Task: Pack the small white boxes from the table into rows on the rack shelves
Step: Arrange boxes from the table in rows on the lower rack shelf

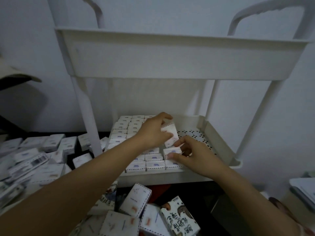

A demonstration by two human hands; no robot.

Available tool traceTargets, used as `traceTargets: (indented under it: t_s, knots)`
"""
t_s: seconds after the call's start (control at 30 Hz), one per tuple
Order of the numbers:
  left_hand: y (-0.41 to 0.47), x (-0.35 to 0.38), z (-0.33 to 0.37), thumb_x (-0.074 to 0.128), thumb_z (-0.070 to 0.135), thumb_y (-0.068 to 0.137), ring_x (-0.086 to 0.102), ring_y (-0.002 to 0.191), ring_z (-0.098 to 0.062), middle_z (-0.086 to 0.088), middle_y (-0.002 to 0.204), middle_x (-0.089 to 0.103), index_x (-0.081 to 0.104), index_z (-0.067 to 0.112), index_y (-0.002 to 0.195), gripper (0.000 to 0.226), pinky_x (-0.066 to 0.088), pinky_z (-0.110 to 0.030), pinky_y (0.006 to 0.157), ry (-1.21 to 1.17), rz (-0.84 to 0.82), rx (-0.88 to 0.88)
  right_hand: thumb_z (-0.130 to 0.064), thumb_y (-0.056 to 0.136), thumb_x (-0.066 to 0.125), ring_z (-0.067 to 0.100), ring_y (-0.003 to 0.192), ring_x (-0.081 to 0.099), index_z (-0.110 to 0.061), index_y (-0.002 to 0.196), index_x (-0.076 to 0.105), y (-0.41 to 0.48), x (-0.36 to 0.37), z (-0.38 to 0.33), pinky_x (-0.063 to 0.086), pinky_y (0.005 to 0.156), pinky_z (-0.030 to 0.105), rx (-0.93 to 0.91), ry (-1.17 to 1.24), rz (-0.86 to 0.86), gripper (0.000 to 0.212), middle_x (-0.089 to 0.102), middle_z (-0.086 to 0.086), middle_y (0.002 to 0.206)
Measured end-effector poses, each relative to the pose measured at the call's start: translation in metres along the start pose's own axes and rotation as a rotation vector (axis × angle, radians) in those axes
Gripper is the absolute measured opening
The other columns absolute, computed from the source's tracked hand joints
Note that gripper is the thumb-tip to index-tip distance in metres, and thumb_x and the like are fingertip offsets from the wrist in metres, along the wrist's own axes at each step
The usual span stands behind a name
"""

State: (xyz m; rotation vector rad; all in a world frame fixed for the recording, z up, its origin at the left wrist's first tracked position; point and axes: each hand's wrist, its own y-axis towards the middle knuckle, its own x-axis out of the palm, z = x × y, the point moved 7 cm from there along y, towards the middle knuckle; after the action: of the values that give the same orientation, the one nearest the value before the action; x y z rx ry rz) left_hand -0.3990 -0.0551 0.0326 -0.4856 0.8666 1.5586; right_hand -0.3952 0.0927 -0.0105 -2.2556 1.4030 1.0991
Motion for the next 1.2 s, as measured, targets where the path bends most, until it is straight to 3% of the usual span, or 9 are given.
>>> traceTargets:
  t_s: [0.1,0.2,0.4,0.5,0.63,0.77,0.93,1.07,1.2]
  knots:
    - [-0.002,0.008,0.002,0.074,0.023,0.079,0.062,0.095,-0.017,-0.003,0.116,0.062,0.048,0.026,0.123,0.051,0.053,-0.034,0.082,0.078,-0.073,0.034,-0.046,0.089,0.061,0.005,0.08,0.066,-0.025,0.098,0.061,-0.006,0.0,0.005,0.056,0.079,0.037,0.05,0.085,0.002,0.023,0.07,-0.008,0.089]
    - [-0.008,0.017,0.005,0.075,0.026,0.079,0.062,0.081,-0.013,0.003,0.105,0.064,0.05,0.031,0.116,0.044,0.054,-0.032,0.071,0.16,-0.191,0.086,-0.041,0.092,0.058,-0.001,0.076,0.064,-0.026,0.094,0.063,-0.01,0.003,0.004,0.054,0.08,0.033,0.05,0.006,-0.02,0.016,0.071,-0.01,0.085]
    - [-0.013,0.03,-0.002,0.058,0.044,0.091,0.061,0.104,-0.01,0.008,0.11,0.067,0.058,0.03,0.11,0.024,0.047,-0.037,0.095,0.358,-0.382,0.127,-0.035,0.097,0.052,0.002,0.079,0.064,-0.032,0.091,0.07,-0.009,-0.011,0.006,0.054,0.081,0.035,0.084,-0.031,0.099,0.019,0.066,-0.019,0.087]
    - [-0.014,0.03,-0.004,0.049,0.042,0.097,0.06,0.104,-0.01,0.01,0.11,0.069,0.061,0.028,0.112,0.024,0.037,-0.037,0.104,0.435,-0.366,0.156,-0.033,0.096,0.054,0.001,0.082,0.06,-0.033,0.097,0.065,-0.013,-0.016,0.004,0.053,0.078,0.031,0.08,-0.012,0.169,0.011,0.062,-0.015,0.1]
    - [-0.02,0.026,-0.001,0.048,0.038,0.098,0.055,0.117,-0.015,0.008,0.124,0.064,0.061,0.03,0.125,0.031,0.036,-0.04,0.107,0.423,-0.323,0.163,-0.028,0.094,0.057,-0.001,0.084,0.059,-0.033,0.093,0.063,-0.028,-0.022,-0.014,0.048,0.072,0.021,0.001,-0.002,0.244,0.008,0.063,-0.01,0.104]
    - [-0.037,0.016,0.01,0.05,0.038,0.096,0.028,0.137,-0.026,-0.006,0.145,0.042,0.037,0.026,0.146,0.053,0.026,-0.043,0.112,0.527,-0.298,0.188,-0.025,0.093,0.058,-0.003,0.086,0.059,-0.034,0.094,0.065,-0.052,-0.016,-0.046,0.047,0.071,0.018,-0.098,0.008,0.21,0.011,0.062,-0.019,0.1]
    - [-0.093,-0.015,0.034,0.054,0.029,0.095,0.036,0.126,-0.018,-0.001,0.131,0.05,0.053,0.028,0.132,0.037,0.031,-0.039,0.107,0.308,-0.153,0.258,-0.022,0.093,0.059,-0.004,0.09,0.058,-0.029,0.102,0.067,-0.095,0.013,-0.089,0.05,0.072,0.016,-0.248,-0.041,0.077,0.014,0.063,-0.019,0.098]
    - [-0.15,-0.037,0.027,0.055,0.024,0.094,0.047,0.109,-0.009,0.009,0.112,0.058,0.063,0.029,0.112,0.02,0.039,-0.028,0.094,0.259,-0.053,0.234,-0.028,0.095,0.053,0.001,0.099,0.052,-0.029,0.117,0.063,-0.116,0.047,-0.108,0.044,0.085,0.021,-0.352,-0.382,-0.038,0.025,0.063,-0.013,0.11]
    - [-0.188,-0.038,0.015,0.058,0.036,0.092,0.049,0.098,-0.005,0.017,0.098,0.054,0.063,0.031,0.109,0.018,0.042,-0.029,0.09,0.409,-0.109,0.248,-0.055,0.093,0.043,0.019,0.112,0.045,-0.022,0.124,0.055,-0.119,0.077,-0.098,0.033,0.095,0.033,-0.297,-0.795,-0.153,0.046,0.057,-0.002,0.119]
